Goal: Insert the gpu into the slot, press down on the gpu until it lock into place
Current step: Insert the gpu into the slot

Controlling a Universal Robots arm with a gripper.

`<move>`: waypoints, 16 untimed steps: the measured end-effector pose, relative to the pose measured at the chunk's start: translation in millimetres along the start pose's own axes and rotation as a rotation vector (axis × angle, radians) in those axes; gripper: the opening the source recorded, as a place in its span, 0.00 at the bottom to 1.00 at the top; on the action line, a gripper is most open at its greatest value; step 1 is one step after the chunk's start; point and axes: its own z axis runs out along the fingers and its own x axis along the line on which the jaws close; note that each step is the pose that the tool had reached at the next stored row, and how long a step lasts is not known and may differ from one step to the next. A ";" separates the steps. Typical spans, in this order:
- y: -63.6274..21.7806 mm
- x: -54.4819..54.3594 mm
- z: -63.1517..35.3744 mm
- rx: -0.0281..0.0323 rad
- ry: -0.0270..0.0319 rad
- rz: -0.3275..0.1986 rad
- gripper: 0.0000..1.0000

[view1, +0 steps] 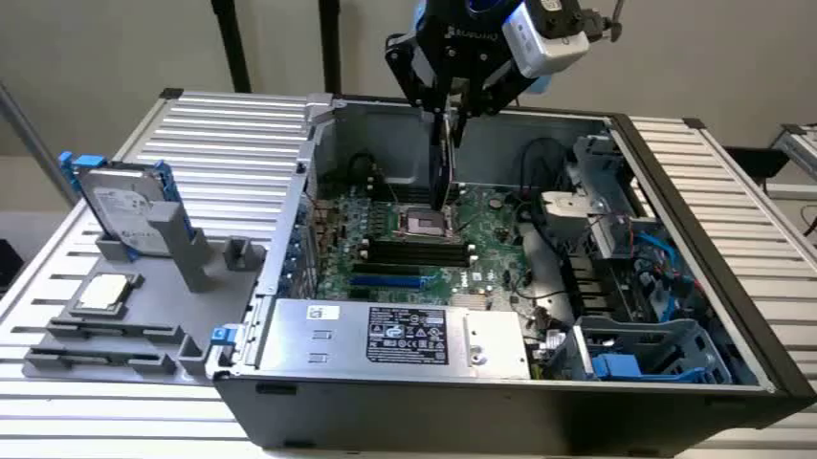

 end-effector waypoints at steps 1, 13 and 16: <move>0.0 0.0 0.0 0.0000 0.0000 0.000 0.26; 0.1 0.0 0.9 0.0029 0.0051 -0.067 0.26; 0.0 0.0 1.6 0.0051 0.0092 -0.120 0.26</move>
